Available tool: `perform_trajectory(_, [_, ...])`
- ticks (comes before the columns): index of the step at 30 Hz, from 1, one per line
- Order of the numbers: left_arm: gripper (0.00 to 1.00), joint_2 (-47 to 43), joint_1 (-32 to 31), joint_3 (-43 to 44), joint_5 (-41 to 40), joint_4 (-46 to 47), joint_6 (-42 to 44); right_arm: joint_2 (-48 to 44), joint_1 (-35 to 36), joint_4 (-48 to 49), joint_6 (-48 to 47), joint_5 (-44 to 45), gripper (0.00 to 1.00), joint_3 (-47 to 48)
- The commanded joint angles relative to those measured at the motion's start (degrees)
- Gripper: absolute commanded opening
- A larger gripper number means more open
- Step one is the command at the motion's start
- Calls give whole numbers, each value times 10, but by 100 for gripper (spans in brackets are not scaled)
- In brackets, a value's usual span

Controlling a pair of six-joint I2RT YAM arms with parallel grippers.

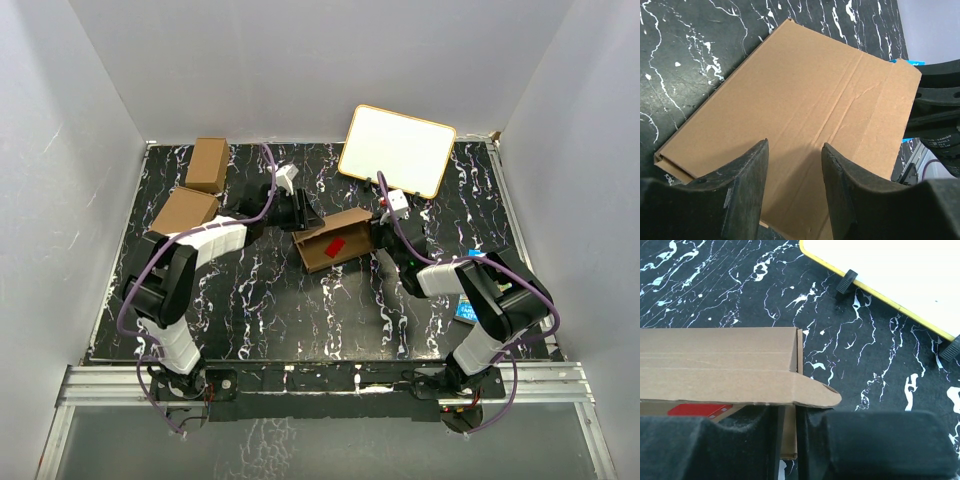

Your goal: Fold the paper box

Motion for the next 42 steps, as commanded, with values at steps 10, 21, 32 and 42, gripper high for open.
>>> perform_trajectory(10, [44,28,-1,-21,20,11,1,-52,-44,-41,14,-132,43,8])
perform_trajectory(21, [44,49,0,-17,18,10,4,-80,-196,-361,-119,-476,71,123])
perform_trajectory(32, [43,67,0,-13,8,-19,22,-134,-298,-474,-244,-592,81,166])
perform_trajectory(42, [39,90,-1,2,-13,-67,42,-31,-157,-521,-247,-577,34,268])
